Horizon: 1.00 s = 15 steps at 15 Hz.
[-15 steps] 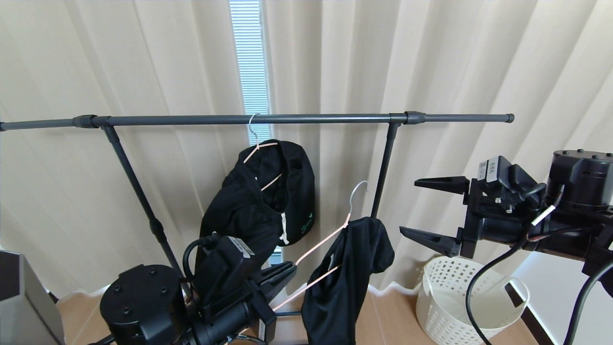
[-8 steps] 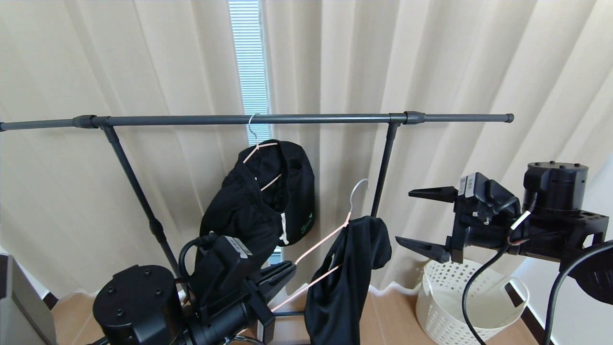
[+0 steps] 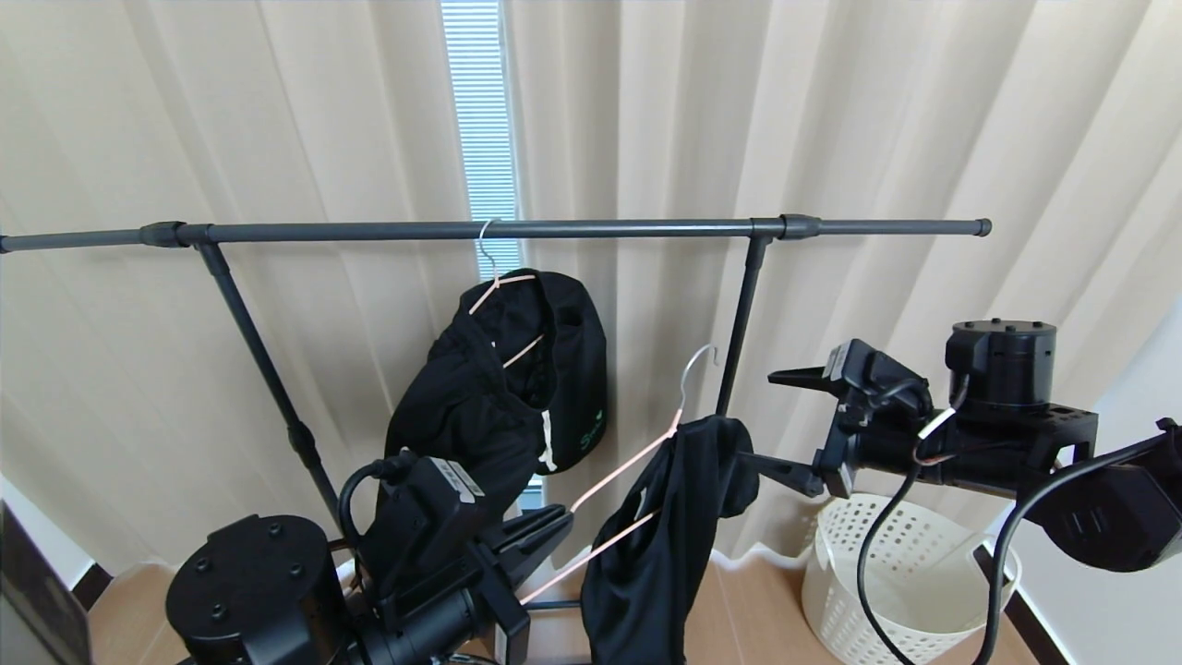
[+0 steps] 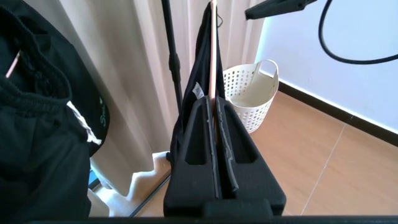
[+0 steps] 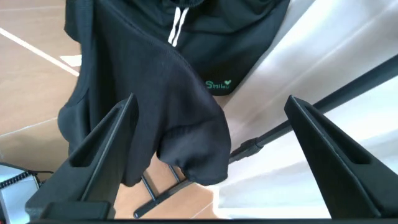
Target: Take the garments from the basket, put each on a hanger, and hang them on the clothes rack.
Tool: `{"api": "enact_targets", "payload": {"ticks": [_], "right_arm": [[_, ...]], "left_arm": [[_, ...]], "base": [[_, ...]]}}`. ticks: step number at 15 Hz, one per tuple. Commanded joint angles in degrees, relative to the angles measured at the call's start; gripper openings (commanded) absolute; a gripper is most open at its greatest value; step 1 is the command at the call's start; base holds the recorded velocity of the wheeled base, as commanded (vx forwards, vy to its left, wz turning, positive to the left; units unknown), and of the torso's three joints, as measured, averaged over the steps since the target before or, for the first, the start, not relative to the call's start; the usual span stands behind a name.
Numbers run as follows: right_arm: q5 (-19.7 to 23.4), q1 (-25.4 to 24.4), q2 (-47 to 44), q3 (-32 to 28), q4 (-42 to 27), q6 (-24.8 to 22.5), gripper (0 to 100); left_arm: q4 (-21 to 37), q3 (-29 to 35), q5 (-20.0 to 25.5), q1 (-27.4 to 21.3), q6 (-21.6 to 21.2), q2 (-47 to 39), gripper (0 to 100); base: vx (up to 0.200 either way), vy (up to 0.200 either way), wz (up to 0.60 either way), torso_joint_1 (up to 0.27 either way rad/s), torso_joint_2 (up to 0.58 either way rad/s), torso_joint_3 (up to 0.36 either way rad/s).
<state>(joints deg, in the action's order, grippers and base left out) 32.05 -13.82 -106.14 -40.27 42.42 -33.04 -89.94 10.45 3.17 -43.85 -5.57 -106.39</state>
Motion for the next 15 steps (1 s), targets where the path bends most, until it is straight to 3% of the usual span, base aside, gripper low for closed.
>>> {"api": "enact_targets", "payload": {"ticks": [1,15], "right_arm": [[-0.85,-0.94,-0.82,-0.16,0.03,-0.01,100],[-2.25,-1.73,-4.60,-1.48,1.70,0.08,100]], "left_arm": [[-0.06,0.01,-0.01,-0.18,0.03,0.04,0],[-0.06,-1.04,0.08,-3.17,-0.23,1.53,0]], "base": [[0.000,0.000,0.00,0.000,0.00,0.000],[0.000,0.000,0.00,0.000,0.00,0.000]]}}
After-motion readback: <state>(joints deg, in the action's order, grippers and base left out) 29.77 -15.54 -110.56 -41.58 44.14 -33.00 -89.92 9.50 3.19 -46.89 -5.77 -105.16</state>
